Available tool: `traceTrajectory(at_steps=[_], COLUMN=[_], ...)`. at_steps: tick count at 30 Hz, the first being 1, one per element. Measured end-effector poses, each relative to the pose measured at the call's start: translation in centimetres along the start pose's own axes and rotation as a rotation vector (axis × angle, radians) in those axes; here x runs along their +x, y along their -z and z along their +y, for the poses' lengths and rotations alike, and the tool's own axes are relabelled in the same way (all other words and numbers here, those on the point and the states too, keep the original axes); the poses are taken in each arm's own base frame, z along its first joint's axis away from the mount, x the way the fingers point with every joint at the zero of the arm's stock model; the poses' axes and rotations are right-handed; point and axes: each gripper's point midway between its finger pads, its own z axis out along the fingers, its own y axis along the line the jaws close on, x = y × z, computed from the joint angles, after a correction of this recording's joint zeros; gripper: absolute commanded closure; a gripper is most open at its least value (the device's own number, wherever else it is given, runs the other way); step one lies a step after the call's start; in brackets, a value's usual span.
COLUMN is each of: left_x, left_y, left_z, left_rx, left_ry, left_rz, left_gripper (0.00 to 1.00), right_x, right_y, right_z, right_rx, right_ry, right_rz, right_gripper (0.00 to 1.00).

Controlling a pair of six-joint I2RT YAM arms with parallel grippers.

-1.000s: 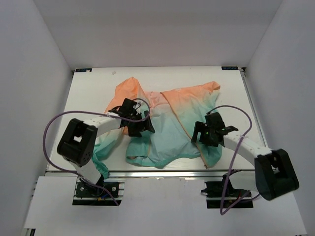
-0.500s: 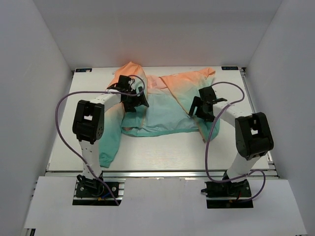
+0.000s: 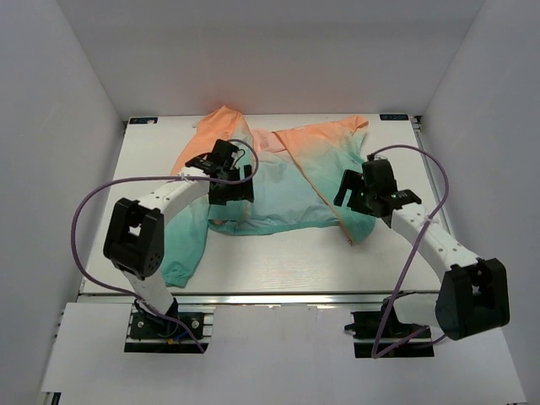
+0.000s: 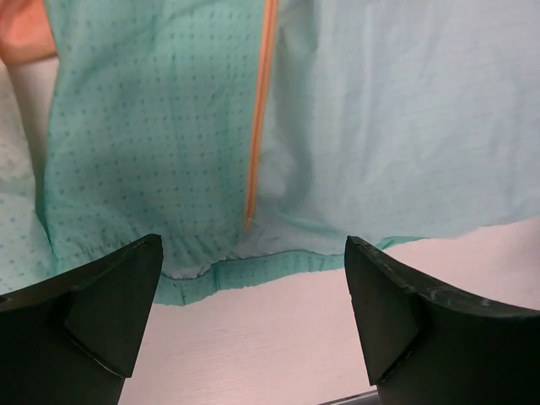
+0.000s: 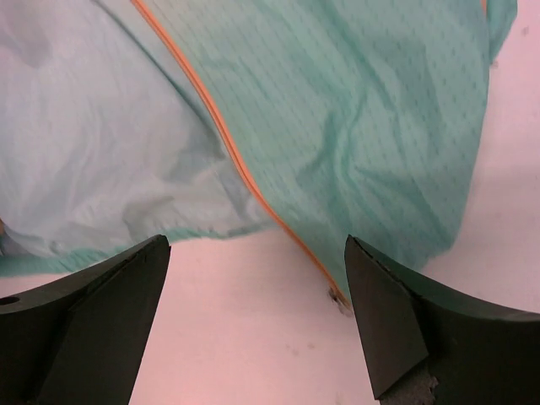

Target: Zip up the jacket

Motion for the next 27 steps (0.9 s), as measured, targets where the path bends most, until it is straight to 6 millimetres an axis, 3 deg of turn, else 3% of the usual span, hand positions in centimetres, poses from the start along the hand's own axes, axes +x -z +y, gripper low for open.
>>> traceTrajectory(at_steps=[5,9,11,17,19,22,27], left_x=[2.7,4.5,4.9,4.3,3.9,3.5,2.7], left_y=[-2.3,-3.6,-3.9,-3.8,-3.8,-3.6,-3.1], left_z=[1.2,2.9,3.3,3.1,3.1,3.0,2.7], left_rx=[-0.097,-0.189,-0.212,-0.215,-0.219,-0.224,-0.221], left_ry=[-0.037,-0.045,-0.042,-0.046,-0.045,-0.048,-0.052], left_rz=[0.096,0.162,0.180,0.166,0.156,0.146,0.136], left_gripper=[0.06,0.20,0.35,0.71,0.76,0.97,1.00], right_x=[2.6,3.1,3.3,4.1,4.3,4.3,4.3], right_y=[0.8,0.9,0.9,0.3,0.2,0.1,0.1], right_z=[-1.3,-1.6,-1.6,-1.9,-2.0,-2.0,-2.1], right_rx=[0.016,0.020,0.017,0.027,0.030,0.030,0.031], right_ry=[0.011,0.022,0.026,0.031,0.032,0.033,0.039], right_rz=[0.048,0.056,0.061,0.093,0.099,0.100,0.098], right_gripper=[0.11,0.11,0.11,0.11,0.10,0.11,0.11])
